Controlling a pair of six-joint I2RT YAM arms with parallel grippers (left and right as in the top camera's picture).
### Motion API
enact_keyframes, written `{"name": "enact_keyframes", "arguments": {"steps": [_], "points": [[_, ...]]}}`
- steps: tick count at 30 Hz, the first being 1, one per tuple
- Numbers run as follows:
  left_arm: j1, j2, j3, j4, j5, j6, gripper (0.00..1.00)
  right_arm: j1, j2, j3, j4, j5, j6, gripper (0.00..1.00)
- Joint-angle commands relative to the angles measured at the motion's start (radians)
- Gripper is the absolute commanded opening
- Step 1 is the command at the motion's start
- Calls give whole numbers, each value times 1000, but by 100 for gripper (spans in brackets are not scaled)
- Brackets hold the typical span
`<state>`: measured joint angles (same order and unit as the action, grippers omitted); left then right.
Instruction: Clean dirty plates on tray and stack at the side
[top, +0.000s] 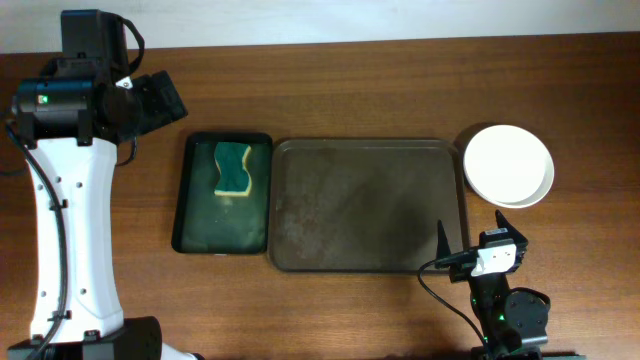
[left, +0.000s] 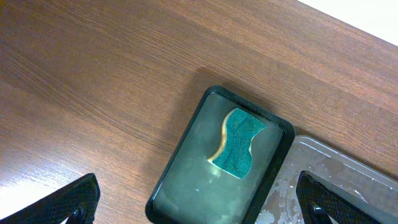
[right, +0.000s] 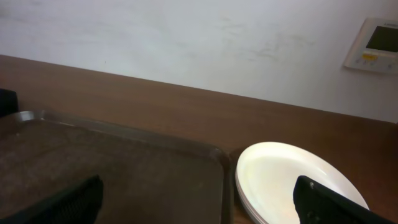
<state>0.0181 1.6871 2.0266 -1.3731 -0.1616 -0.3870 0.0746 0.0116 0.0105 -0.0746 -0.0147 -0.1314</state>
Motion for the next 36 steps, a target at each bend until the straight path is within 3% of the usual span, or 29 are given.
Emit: {"name": "enact_keyframes", "arguments": {"steps": [1,9,13,18,21,24,31,36], "points": [[-5,-1,-5,-1,0,-2,99,-5,-8,-5,-8,24,5,99],[-4,-389,-13,-15,-2,-2,99,-5,-8,-5,-8,24,5,98],[-4,-684,-208,-31,-30,-2,99,-5,-8,-5,-8,24,5,98],[-4,-1084,-619,27,-30,-2,99,-5,-8,-5,-8,24,5,98],[-4,-1290,-846,209,-30,-2,99,-5,-8,-5,-8,24,5,98],[-2,-1466,-1100,591,-18,-3,100,-5,-8,-5,-8,24,5,98],[-2,-1646,-1579,1404,68,-17,99,-5,-8,-5,-8,24,5,98],[-2,-1682,-1827,1700,68,-17,99,-5,-8,-5,-8,24,5,98]]}}
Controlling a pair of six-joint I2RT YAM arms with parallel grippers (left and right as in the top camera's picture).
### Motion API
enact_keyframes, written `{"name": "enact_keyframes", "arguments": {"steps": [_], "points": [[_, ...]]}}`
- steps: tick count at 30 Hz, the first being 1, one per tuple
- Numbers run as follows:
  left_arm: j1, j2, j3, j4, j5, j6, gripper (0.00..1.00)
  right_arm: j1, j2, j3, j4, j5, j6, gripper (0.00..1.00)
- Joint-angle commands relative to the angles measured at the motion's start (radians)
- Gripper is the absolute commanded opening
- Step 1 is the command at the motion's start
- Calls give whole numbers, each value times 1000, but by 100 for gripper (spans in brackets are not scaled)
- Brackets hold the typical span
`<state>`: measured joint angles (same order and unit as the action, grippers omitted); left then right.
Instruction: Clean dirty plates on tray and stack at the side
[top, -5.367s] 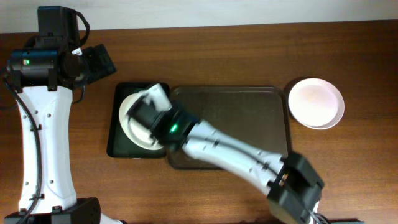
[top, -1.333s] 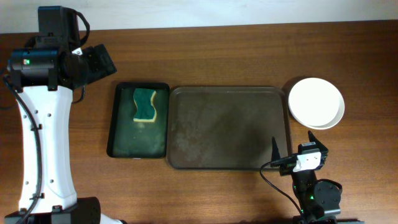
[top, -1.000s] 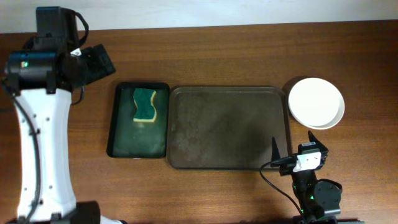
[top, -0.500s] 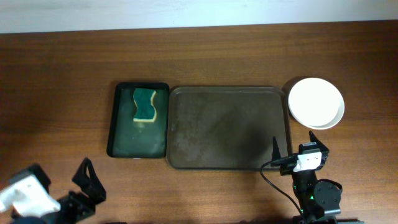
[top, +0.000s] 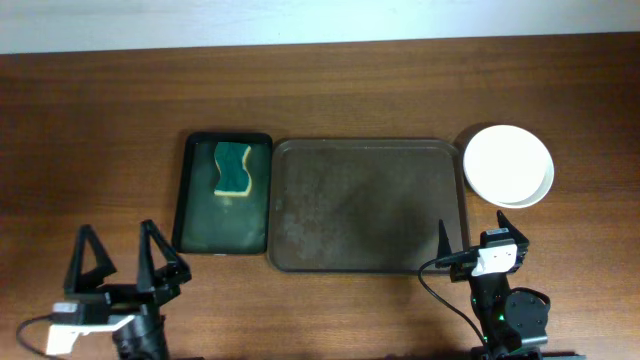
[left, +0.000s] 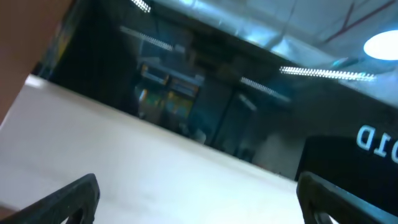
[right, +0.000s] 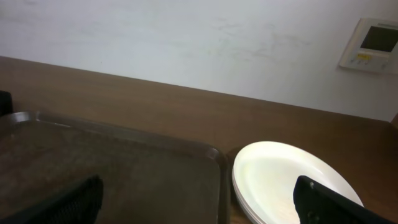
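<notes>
The brown tray (top: 366, 205) lies mid-table with no plates on it, its surface smeared. A stack of white plates (top: 508, 165) sits just right of it, also seen as plates (right: 292, 183) beside the tray (right: 124, 162). My left gripper (top: 120, 258) stands open at the front left edge and holds nothing; its wrist view shows only a wall and ceiling beyond the left gripper (left: 199, 202). My right gripper (top: 473, 235) is open at the front right, near the tray's corner; the right gripper (right: 199, 205) is empty.
A dark green dish (top: 195, 225) left of the tray holds a green and yellow sponge (top: 232, 168). Bare wooden table surrounds everything. A wall with a control panel (right: 372, 45) rises behind the table.
My left arm was stretched over the table's upper left, its camera looking down on the sponge dish; now it is folded at the front left edge, camera facing the room. The right arm barely shifted.
</notes>
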<state>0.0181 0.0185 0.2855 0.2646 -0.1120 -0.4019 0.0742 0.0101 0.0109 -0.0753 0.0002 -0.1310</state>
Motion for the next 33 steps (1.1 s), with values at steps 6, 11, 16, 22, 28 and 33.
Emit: {"name": "enact_keyframes", "arguments": {"steps": [6,11,16,22,28,33], "points": [[-2,-13,-237,94,18,-2,99,-4,-6,-5,-7,10,5,98],[-2,-14,-277,-147,10,-1,99,-4,-6,-5,-7,10,5,98],[-2,-14,-277,-335,-11,132,99,-4,-6,-5,-7,10,5,98],[-2,-14,-277,-346,142,355,99,-4,-6,-5,-7,10,5,98],[-2,-13,-277,-345,153,354,99,-4,-6,-5,-7,10,5,98],[-2,-13,-277,-345,153,354,99,-4,-6,-5,-7,10,5,99]]}}
